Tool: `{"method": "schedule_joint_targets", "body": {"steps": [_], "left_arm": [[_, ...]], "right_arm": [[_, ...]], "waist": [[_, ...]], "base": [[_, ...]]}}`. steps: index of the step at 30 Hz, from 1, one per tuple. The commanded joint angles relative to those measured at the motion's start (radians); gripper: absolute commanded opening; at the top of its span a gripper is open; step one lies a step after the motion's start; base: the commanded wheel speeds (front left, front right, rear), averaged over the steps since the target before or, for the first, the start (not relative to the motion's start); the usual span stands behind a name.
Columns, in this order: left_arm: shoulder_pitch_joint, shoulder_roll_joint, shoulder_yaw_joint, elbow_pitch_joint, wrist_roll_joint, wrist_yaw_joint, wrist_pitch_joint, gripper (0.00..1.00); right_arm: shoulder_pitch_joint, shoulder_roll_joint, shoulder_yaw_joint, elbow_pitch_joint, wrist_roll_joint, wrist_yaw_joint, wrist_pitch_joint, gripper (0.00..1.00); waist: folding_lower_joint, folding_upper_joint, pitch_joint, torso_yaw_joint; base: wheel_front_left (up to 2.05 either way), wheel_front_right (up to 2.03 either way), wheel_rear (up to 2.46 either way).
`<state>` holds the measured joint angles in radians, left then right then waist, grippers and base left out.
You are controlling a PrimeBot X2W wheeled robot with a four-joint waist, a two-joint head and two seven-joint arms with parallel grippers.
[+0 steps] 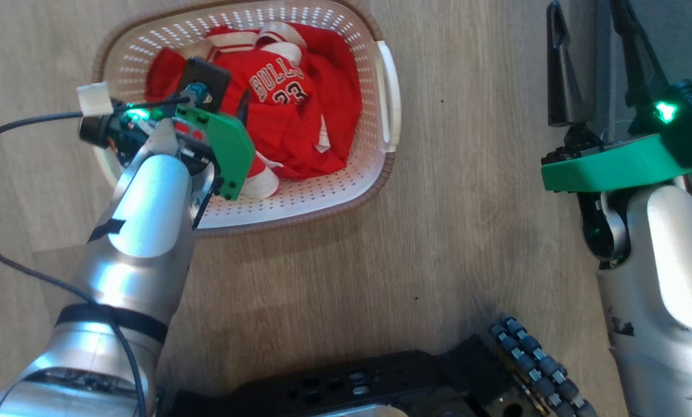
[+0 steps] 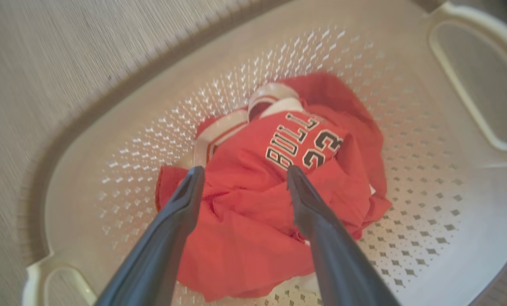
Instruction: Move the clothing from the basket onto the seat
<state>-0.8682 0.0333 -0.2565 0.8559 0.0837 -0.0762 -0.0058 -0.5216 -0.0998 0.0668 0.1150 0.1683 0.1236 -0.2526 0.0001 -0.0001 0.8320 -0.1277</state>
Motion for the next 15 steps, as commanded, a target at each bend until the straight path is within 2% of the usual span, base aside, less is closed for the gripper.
{"method": "schedule_joint_targets", "body": {"steps": [1, 15], "left_arm": [[0.001, 0.022, 0.014, 0.012, 0.011, 0.010, 0.012, 1.00], [-0.157, 0.071, -0.014, 0.300, 0.028, 0.034, 0.042, 1.00]], "right_arm": [[0.029, 0.010, 0.016, -0.034, 0.008, 0.007, -0.009, 1.00], [0.032, 0.030, 0.019, -0.076, 0.033, 0.007, -0.009, 1.00]], "waist": [[-0.0001, 0.0001, 0.017, -0.020], [-0.0001, 0.0001, 0.114, -0.091]], "base": [[0.00, 0.00, 0.00], [0.00, 0.00, 0.00]]}}
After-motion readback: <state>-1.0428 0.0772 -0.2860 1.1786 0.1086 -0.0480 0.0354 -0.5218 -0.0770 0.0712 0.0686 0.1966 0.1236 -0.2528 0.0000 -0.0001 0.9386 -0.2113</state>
